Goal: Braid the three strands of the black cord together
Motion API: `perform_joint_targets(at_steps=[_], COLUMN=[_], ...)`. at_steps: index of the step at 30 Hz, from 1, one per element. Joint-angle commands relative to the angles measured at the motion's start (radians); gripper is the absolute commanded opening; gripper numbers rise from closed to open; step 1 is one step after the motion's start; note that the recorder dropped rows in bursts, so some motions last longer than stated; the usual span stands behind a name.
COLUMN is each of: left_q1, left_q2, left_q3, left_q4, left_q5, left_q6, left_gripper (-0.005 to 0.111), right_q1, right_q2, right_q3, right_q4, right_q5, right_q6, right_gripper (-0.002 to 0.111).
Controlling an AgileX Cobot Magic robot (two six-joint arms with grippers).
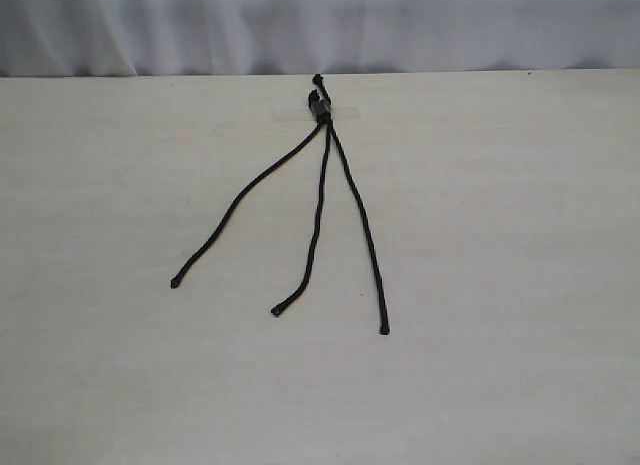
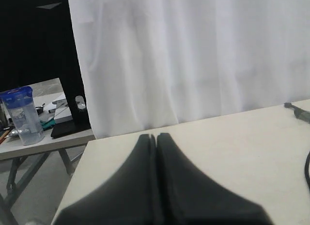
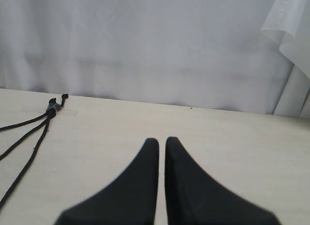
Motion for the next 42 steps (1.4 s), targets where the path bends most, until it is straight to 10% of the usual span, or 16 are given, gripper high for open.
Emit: perform_joint_targets(at_steps=[1, 9, 18, 23, 31, 37, 42], left_q1=[0.001, 0.001, 0.001, 0.001, 0.001, 0.001, -0.009], left_q2=[-0.003, -0.003, -0.003, -0.003, 0.356, 0.708, 0.859], left_q3=[0.003, 0.003, 0.003, -0.003, -0.298, -0.463, -0.619], left_q4=[-0.002, -0.171, -0.375, -0.053, 0.486, 1.239, 1.338], left_q5=[-0.027, -0.057, -0.531, -0.830, -0.405, -0.480, -0.624], left_q6=[-0.002, -0.087, -0.375, -0.480, -0.780, -1.353, -1.355], left_gripper=[0.000, 0.000, 0.000, 0.000, 0.000, 0.000, 0.000], right_q1=[-0.008, -0.008, -0.008, -0.008, -0.008, -0.008, -0.008], right_q2=[-0.007, -0.007, -0.007, -0.007, 0.256, 0.689, 1.019], right_q3=[0.004, 0.004, 0.004, 0.004, -0.268, -0.423, -0.575], right_q4=[-0.005, 0.018, 0.327, 0.306, -0.346, -0.742, -1.267], right_q5=[0.002, -0.030, -0.488, -0.790, -0.365, -0.321, -0.535], right_q6=[-0.004, 0.012, 0.248, 0.396, 0.691, 1.020, 1.376], right_gripper=[0.005, 0.005, 0.005, 0.004, 0.004, 0.004, 0.004])
